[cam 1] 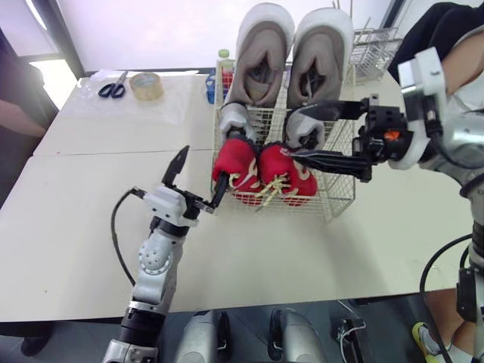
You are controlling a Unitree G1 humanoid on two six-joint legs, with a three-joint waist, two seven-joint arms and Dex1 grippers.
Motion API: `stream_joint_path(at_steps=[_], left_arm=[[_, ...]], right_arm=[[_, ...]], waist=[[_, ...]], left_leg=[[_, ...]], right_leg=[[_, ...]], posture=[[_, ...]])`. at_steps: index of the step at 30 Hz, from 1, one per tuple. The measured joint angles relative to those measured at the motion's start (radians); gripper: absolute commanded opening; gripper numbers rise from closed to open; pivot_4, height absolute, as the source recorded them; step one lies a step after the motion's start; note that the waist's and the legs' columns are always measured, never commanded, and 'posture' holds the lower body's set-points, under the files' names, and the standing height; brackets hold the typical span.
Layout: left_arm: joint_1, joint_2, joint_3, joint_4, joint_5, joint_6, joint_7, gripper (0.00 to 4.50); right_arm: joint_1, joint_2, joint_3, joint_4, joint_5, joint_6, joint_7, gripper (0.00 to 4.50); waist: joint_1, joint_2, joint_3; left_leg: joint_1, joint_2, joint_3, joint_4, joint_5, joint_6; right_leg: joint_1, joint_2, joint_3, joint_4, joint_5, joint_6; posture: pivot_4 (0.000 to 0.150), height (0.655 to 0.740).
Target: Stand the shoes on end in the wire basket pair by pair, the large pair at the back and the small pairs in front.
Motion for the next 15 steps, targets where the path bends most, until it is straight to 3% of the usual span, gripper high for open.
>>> stream_joint_path(at_steps=[8,13,15], left_arm=[[0.027,0.247,0.06,-0.261,-0.395,0.461,-0.157,4.47],[0.064,0.597,0.22,-0.337,-0.694,0.827,-0.306,4.47],[0.058,0.667,0.272,-0.335,-0.758,0.91,-0.354,4.47]], right_arm=[[0.081,-0.041,-0.051,-0.001,-0.015,0.0,0.015,4.5],[0.164,-0.095,-0.13,-0.022,-0.008,0.021,0.017,4.5],[0.197,-0.113,-0.164,-0.028,-0.002,0.031,0.018,4.5]], waist=[[-0.001,0.001,0.001],[-0.001,0.002,0.003],[0.002,0.002,0.003]], left_leg=[[-0.001,0.0,0.0,0.0,0.0,-0.001],[-0.001,0.001,-0.001,-0.001,0.003,-0.005],[-0.001,0.0,-0.001,-0.001,0.003,-0.005]], right_leg=[[-0.001,0.001,-0.001,0.0,0.0,0.0],[-0.001,0.005,-0.001,0.0,-0.002,-0.003],[-0.001,0.006,-0.001,0.0,-0.002,-0.003]], posture=[[0.15,0.74],[0.15,0.74],[0.15,0.74]])
